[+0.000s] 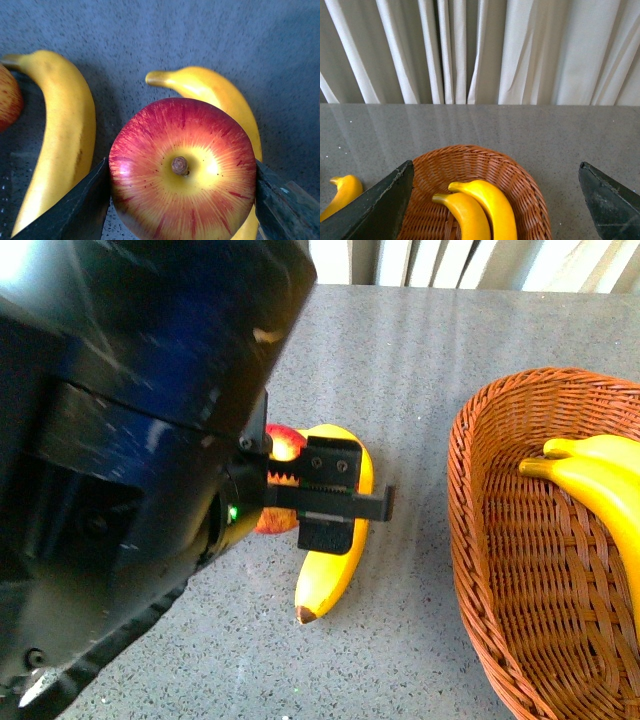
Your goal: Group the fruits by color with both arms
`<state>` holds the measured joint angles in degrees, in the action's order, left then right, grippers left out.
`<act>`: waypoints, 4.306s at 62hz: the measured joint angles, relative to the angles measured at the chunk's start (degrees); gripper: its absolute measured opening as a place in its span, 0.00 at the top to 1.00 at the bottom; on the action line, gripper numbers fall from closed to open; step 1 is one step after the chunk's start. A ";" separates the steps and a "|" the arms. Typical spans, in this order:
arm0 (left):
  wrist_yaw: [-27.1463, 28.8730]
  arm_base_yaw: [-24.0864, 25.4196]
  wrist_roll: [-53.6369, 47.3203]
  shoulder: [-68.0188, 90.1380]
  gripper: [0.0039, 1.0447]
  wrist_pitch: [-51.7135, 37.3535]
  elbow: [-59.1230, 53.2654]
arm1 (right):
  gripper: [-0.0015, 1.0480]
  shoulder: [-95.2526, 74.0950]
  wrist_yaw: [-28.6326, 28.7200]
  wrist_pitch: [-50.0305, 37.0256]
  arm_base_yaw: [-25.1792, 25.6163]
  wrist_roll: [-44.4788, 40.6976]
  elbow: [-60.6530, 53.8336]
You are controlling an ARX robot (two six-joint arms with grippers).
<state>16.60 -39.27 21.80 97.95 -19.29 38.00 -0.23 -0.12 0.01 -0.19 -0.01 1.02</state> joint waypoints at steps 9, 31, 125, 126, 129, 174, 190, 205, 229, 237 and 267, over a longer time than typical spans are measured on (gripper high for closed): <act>1.51 3.82 -0.50 -7.85 0.33 1.16 -2.08 | 0.09 0.00 0.00 0.00 0.00 0.00 0.00; 1.36 28.39 -3.87 -27.69 0.33 6.58 -12.96 | 0.09 0.00 0.00 0.00 0.00 0.00 0.00; 7.23 11.74 14.51 -1.86 0.09 20.20 9.81 | 0.09 0.00 0.00 0.00 0.00 0.00 0.00; 7.26 11.72 15.30 -1.51 0.09 20.35 10.16 | 0.09 0.00 0.00 0.00 0.00 0.00 0.00; 7.10 11.74 18.10 0.04 0.09 21.42 12.02 | 0.09 0.00 0.00 0.00 0.00 0.00 0.00; 4.59 17.86 45.03 10.80 0.09 31.12 24.81 | 0.09 0.00 0.00 0.00 0.00 0.00 0.00; 3.37 18.45 52.02 13.22 0.09 33.24 25.94 | 0.09 0.00 0.00 0.00 0.00 0.00 0.00; 3.54 18.67 56.11 14.14 0.09 34.64 27.02 | 0.09 0.00 0.00 0.00 0.00 0.00 0.00; 3.56 18.88 58.90 14.91 0.09 35.47 27.45 | 0.09 0.00 0.00 0.00 0.00 0.00 0.00; 3.61 18.97 59.08 15.02 0.09 35.43 27.45 | 0.09 0.00 0.00 0.00 0.00 0.00 0.00; 3.76 17.11 59.30 14.32 0.09 34.88 26.40 | 0.09 0.00 0.00 0.00 0.00 -0.02 0.00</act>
<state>20.36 -22.15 81.10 112.27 15.59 64.40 -0.23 -0.12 0.01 -0.19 -0.03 1.02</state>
